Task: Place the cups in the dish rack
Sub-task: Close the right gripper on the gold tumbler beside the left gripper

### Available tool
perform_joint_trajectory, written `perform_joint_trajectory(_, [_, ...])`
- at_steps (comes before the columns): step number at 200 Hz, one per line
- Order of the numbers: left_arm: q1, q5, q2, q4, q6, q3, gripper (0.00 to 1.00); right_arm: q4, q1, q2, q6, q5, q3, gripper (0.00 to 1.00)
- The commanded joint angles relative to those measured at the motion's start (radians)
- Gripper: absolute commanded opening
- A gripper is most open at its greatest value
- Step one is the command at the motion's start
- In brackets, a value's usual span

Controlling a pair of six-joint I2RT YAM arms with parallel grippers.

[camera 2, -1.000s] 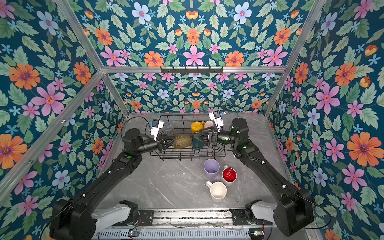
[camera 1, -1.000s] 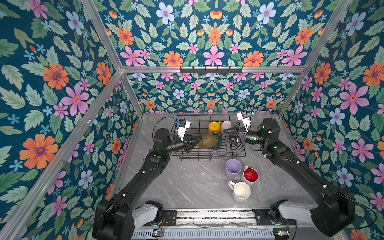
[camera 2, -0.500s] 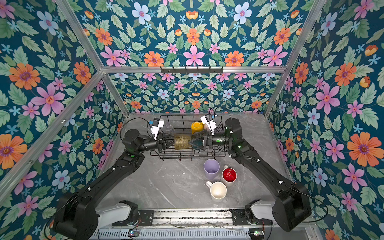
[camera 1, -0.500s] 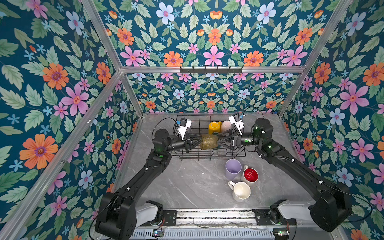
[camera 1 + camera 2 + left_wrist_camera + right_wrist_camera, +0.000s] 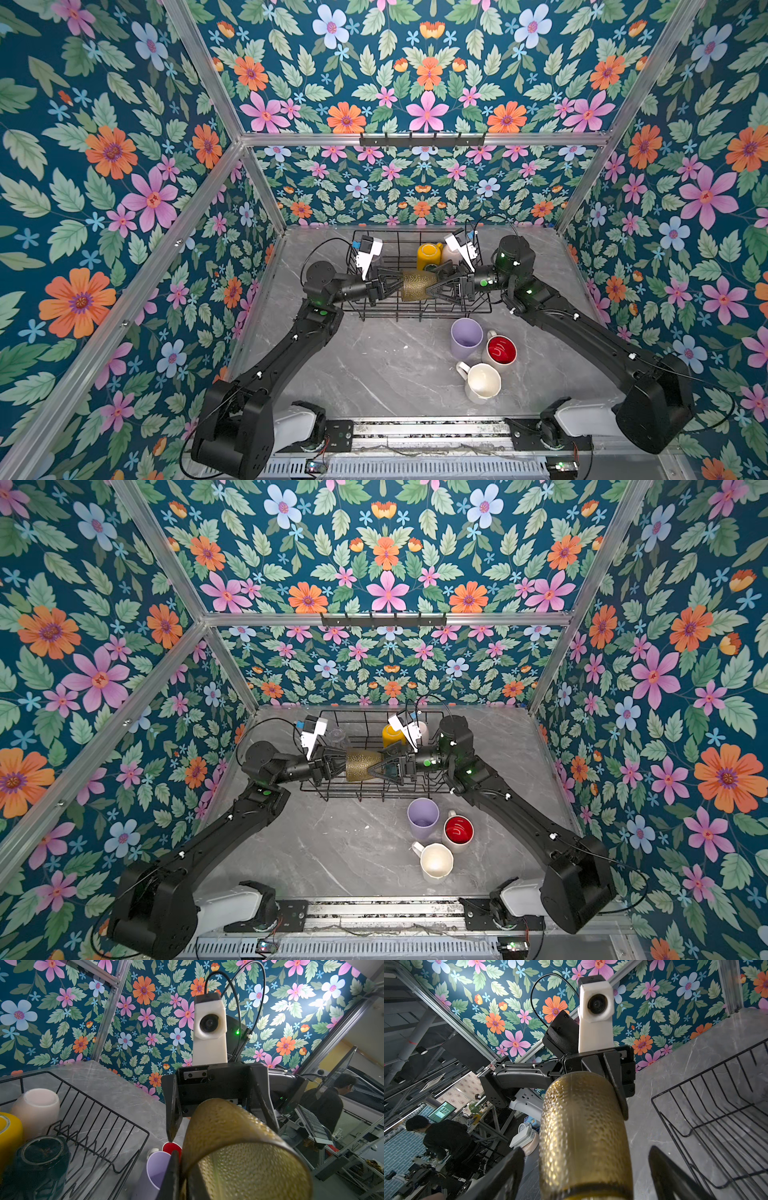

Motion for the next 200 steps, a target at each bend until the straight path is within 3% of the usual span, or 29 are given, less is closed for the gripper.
perform_joint_trajectory(1, [0.001,0.016,-0.002,0.056,-0.016,0.0,0.0,0.049,0.002,0.005,0.016,-0.003,0.009,0.91])
perform_joint_trajectory(129, [0.001,0.019,0.004,0.115,-0.06,-0.007,0.0,0.043,0.04,0.053,0.034,-0.006,0.039,0.81])
perform_joint_trajectory(200, [0.001,0.005,0.007,0.119,-0.07,0.0,0.0,0.006,0.042,0.057,0.034,0.015,0.05,0.42])
